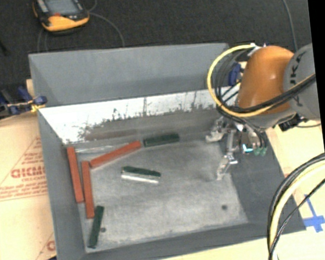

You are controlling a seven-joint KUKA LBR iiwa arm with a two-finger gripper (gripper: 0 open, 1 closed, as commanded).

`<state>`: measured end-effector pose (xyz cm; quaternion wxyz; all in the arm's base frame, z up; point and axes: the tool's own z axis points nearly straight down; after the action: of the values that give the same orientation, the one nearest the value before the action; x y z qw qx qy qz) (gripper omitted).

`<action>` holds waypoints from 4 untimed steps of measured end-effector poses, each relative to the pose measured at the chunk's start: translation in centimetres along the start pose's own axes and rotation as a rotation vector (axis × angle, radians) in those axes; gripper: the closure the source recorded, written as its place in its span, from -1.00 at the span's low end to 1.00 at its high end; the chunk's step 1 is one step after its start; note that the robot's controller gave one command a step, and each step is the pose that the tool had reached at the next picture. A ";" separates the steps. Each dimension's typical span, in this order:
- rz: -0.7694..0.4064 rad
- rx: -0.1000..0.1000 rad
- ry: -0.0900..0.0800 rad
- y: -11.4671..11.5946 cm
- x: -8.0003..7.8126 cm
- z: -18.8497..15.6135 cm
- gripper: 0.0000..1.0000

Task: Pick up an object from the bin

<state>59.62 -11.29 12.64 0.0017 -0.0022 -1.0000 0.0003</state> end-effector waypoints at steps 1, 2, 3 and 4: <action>-0.002 0.001 -0.008 0.0 -0.2 -0.5 -1.00; 0.018 0.002 -0.015 4.9 -3.5 2.6 -1.00; 0.006 0.010 -0.014 8.6 -5.0 4.1 -1.00; 0.071 0.007 -0.022 9.7 -3.1 3.5 -1.00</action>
Offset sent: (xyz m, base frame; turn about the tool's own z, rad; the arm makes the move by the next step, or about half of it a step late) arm 0.0487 0.0814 -0.0490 0.0206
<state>62.72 -1.57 9.15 -0.0091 -0.0375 -0.9992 0.0037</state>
